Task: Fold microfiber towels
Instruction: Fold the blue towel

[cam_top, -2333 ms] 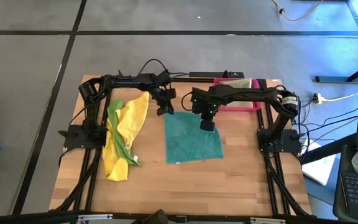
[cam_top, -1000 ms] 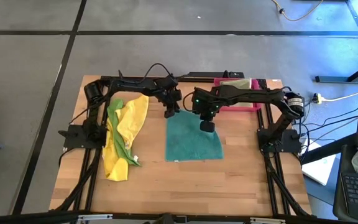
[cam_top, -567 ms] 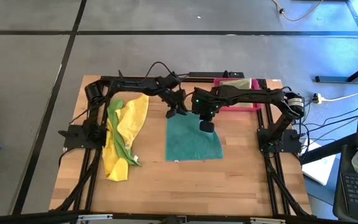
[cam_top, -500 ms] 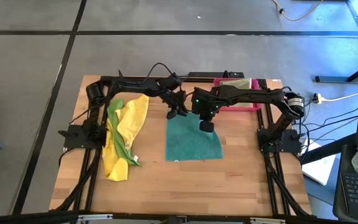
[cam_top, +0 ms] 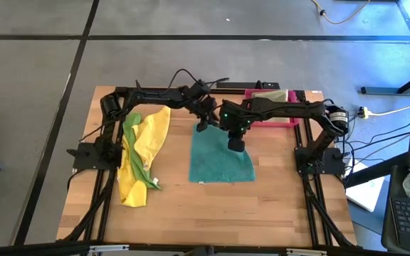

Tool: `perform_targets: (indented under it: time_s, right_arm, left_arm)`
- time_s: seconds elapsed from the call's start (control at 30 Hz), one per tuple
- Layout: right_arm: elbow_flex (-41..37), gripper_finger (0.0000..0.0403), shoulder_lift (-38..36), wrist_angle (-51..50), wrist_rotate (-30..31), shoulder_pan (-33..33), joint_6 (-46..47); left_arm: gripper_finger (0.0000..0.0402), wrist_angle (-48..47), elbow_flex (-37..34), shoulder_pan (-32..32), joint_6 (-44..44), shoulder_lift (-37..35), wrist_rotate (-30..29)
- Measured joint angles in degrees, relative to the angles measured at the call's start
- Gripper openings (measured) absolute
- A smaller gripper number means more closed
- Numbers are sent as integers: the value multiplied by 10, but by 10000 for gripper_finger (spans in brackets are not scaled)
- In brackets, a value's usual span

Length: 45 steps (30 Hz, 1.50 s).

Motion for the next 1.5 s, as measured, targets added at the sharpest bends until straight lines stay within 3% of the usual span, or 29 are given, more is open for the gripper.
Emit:
perform_targets:
  time_s: [0.2,0.57,0.77,1.13,1.5]
  right_arm:
    - [0,7,0,1,0,6,-2]
    - [0,7,0,6,0,6,-5]
    - [0,6,0,3,0,6,-5]
    - [0,7,-4,-10,1,6,-5]
    - [0,7,-5,-10,4,6,-4]
  left_arm:
    - [103,3,13,-4,-15,0,89]
    - [103,-8,12,-33,-40,19,115]
    - [103,-34,12,-31,-13,22,74]
    - [103,-168,12,8,84,22,-39]
    - [103,-278,12,37,101,34,-64]
